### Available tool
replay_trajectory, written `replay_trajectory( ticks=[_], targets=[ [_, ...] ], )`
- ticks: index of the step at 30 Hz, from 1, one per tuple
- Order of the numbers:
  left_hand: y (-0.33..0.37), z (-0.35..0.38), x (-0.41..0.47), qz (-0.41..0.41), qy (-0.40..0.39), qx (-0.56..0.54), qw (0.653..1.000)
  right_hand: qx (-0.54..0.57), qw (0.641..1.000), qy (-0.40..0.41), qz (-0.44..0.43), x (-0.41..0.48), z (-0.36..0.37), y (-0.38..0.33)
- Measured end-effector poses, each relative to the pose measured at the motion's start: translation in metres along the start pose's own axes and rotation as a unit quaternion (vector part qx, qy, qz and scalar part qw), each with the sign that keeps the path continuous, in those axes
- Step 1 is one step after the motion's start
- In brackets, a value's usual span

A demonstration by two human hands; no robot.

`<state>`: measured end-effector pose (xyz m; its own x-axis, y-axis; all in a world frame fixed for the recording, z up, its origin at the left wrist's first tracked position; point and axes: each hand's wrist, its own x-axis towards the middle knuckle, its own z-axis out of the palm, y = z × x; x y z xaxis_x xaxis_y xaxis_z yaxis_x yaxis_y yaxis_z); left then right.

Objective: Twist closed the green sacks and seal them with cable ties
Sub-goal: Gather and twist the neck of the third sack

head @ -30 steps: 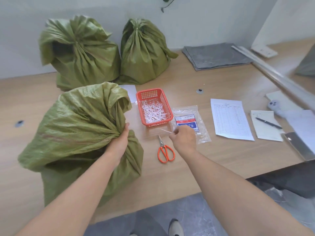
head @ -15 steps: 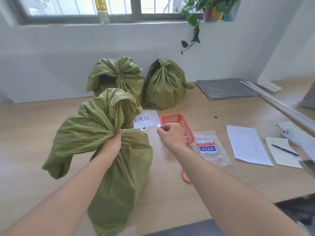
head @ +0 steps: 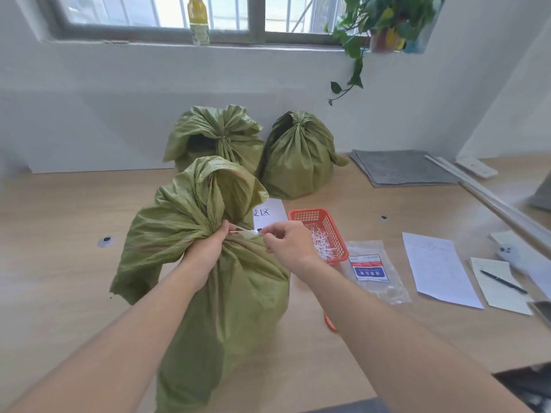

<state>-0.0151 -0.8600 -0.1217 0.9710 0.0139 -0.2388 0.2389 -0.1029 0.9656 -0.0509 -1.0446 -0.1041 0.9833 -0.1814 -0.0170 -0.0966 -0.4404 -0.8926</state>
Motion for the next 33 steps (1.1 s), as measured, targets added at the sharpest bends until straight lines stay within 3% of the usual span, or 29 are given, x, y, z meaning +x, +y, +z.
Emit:
replay_trajectory(
  ticks=[5,14,22,33],
  targets=[
    [0.010,0.015,0.012,-0.029,0.027,-0.076,0.996,0.054,0.997,-0.056,-0.004,0.021,-0.005,0.018],
    [0.015,0.033,0.027,-0.052,0.005,-0.081,0.995,0.155,0.972,-0.175,-0.019,0.049,-0.009,0.020],
    [0.023,0.017,0.042,-0.066,0.005,-0.079,0.995,0.180,0.962,-0.206,0.021,0.061,-0.002,0.008],
    [0.022,-0.011,0.068,-0.051,-0.018,-0.094,0.994,0.199,0.964,-0.175,0.005,0.067,0.027,-0.004]
  ],
)
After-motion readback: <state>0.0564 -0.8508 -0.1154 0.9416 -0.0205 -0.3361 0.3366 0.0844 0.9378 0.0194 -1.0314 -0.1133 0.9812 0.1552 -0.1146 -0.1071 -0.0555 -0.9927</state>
